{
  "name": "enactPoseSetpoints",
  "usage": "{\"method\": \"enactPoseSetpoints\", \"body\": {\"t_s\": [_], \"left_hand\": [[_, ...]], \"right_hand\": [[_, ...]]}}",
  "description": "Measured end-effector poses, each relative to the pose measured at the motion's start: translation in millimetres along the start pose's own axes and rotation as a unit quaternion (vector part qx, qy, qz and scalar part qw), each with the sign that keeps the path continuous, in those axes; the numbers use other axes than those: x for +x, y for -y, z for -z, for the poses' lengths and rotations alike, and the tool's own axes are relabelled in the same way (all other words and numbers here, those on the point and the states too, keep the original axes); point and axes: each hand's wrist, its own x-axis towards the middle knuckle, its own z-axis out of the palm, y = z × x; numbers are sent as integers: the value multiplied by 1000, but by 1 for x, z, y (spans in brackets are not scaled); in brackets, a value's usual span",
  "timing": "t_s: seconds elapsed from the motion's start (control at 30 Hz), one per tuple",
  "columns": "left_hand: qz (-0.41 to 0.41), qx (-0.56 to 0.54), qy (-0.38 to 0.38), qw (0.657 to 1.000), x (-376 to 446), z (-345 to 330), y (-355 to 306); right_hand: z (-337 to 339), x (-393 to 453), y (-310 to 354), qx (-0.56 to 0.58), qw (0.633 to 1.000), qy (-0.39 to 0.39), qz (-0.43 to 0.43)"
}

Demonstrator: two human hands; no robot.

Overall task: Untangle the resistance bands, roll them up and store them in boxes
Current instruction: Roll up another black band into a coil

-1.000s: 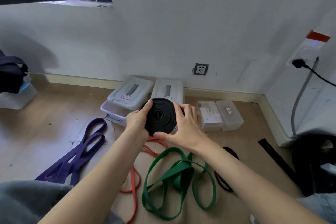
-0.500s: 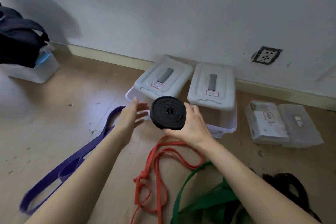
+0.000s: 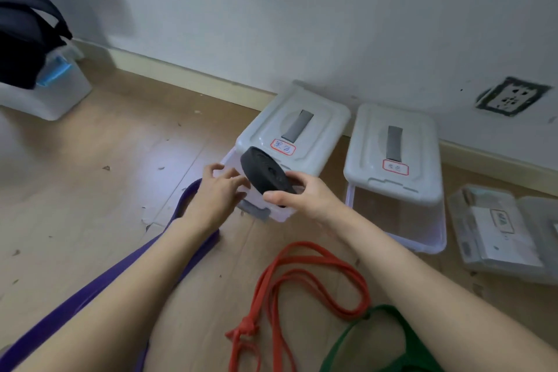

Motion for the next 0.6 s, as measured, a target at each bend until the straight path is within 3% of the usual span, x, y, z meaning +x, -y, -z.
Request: {"method": "enactPoseSetpoints", "body": {"t_s": [0.17,0.37,0.5,0.6], "left_hand": [[-20,-83,-12,996,-35,-7,-24],[23,-160,-60,985,-48,-5,-25],[112,-250,-104,956,-51,-3,-17],[118,-260,-96,953,-49,-2,-12]], "right_hand": [[12,11,-3,-58,997,-43,13],[18,16,-11,-321,944,-25,75],[13,25,-8,-355,934,14,23],[-5,46,-5,-367,928,-6,-60]]}}
